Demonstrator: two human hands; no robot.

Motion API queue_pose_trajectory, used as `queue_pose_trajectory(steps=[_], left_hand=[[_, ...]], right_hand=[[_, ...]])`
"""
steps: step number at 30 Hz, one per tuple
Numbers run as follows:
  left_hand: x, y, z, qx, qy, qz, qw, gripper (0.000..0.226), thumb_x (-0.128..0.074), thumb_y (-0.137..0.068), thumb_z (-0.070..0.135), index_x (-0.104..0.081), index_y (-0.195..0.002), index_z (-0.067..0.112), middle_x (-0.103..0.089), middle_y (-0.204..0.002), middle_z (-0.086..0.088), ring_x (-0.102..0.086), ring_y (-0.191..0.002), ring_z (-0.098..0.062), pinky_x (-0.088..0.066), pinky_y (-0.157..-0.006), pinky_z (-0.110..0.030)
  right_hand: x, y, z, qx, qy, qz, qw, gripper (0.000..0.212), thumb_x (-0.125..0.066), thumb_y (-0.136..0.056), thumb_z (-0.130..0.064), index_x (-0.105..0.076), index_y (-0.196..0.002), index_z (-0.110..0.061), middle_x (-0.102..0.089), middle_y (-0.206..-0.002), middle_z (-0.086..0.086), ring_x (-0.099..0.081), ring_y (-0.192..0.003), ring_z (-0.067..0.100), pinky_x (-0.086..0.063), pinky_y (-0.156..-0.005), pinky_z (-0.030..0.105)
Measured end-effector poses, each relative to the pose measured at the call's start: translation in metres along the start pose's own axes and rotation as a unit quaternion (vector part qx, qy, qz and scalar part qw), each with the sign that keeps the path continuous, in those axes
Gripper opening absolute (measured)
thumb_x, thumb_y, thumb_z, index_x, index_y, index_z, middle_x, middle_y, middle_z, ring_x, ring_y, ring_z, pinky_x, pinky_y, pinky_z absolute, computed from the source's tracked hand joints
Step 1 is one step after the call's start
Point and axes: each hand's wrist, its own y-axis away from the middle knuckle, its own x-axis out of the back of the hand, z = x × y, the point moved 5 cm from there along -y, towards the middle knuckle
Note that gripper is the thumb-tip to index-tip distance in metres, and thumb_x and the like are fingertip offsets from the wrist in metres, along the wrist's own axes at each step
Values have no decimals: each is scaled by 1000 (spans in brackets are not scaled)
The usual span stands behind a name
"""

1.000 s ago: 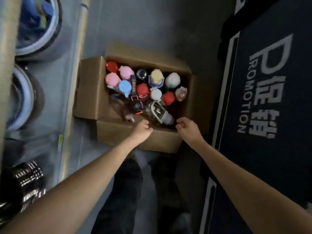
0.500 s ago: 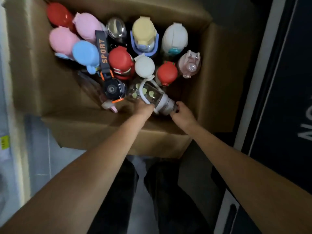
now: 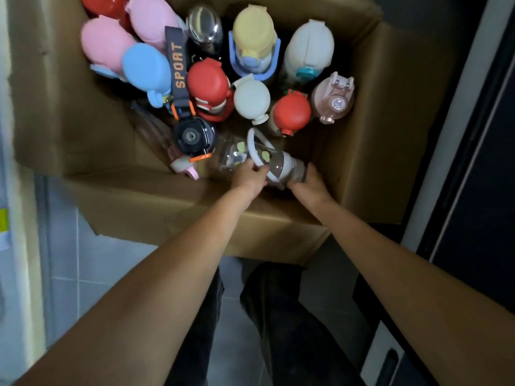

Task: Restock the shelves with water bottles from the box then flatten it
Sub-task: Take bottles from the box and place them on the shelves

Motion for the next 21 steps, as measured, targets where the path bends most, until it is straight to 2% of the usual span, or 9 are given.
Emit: queue_pose_trajectory(steps=[3, 6, 9, 13, 15, 17, 19, 21], left_hand=[[8, 10, 3, -8, 28, 41, 999, 26, -48, -96, 22, -55, -117, 9, -66, -104, -8, -67, -82, -21, -51, -73, -27], [19, 26, 7, -2, 66, 24, 998, 30, -46, -97, 25, -52, -121, 8, -64, -102, -7, -64, -69, -13, -50, -70, -23], [31, 48, 15, 10, 96, 8, 995, 29, -45, -98, 29, -52, -120, 11, -65, -98, -6, -64, -70, -11, -50, -69, -21], [55, 88, 27, 29, 98, 11, 995, 22, -43, -98, 33, -54, -97, 14, -63, -81, -4, -62, -65, -12, -51, -65, -24], [67, 112, 33, 39, 99, 10, 994, 26, -43, -98, 36, -53, -91, 13, -61, -76, -3, -60, -63, -13, -51, -62, -24], [80, 135, 43, 43, 97, 12, 994, 27, -43, -98, 36, -53, -86, 14, -61, -73, -3, -60, -60, -13, -51, -58, -24], [96, 171, 55, 35, 84, 21, 996, 25, -44, -98, 34, -53, -91, 11, -60, -72, -4, -60, -58, -13, -52, -58, -25], [106, 198, 69, 18, 59, 33, 998, 25, -45, -97, 31, -53, -98, 7, -61, -70, -6, -61, -56, -13, -53, -61, -25]], right_hand=[[2, 4, 2, -21, -7, 8, 1000, 70, -67, -79, -25, -36, -141, -17, -45, -139, 12, -45, -128, 29, -38, -107, 44], [8, 21, -6, -9, -3, 21, 1000, 78, -64, -82, -20, -22, -148, -28, -35, -145, 10, -40, -130, 29, -37, -108, 43], [20, 39, -14, 7, -25, 48, 998, 79, -59, -91, -24, -8, -151, -31, -21, -151, 10, -34, -134, 26, -32, -109, 38], [43, 74, -36, 13, -97, 73, 993, 81, -63, -88, -33, -13, -151, -23, -38, -145, 4, -43, -128, 21, -39, -106, 39], [52, 99, -49, -1, -124, 58, 991, 82, -68, -85, -37, -19, -149, -22, -43, -136, -2, -47, -120, 18, -49, -94, 40], [61, 121, -67, 8, -123, 46, 991, 73, -72, -82, -38, -33, -141, -19, -48, -125, -2, -52, -113, 18, -54, -78, 35], [71, 155, -91, 35, -90, 55, 994, 61, -74, -78, -39, -44, -126, -17, -53, -115, -1, -56, -109, 20, -56, -74, 35], [78, 178, -112, 63, -42, 68, 995, 62, -75, -75, -45, -47, -122, -16, -55, -112, 0, -58, -106, 22, -57, -81, 43]])
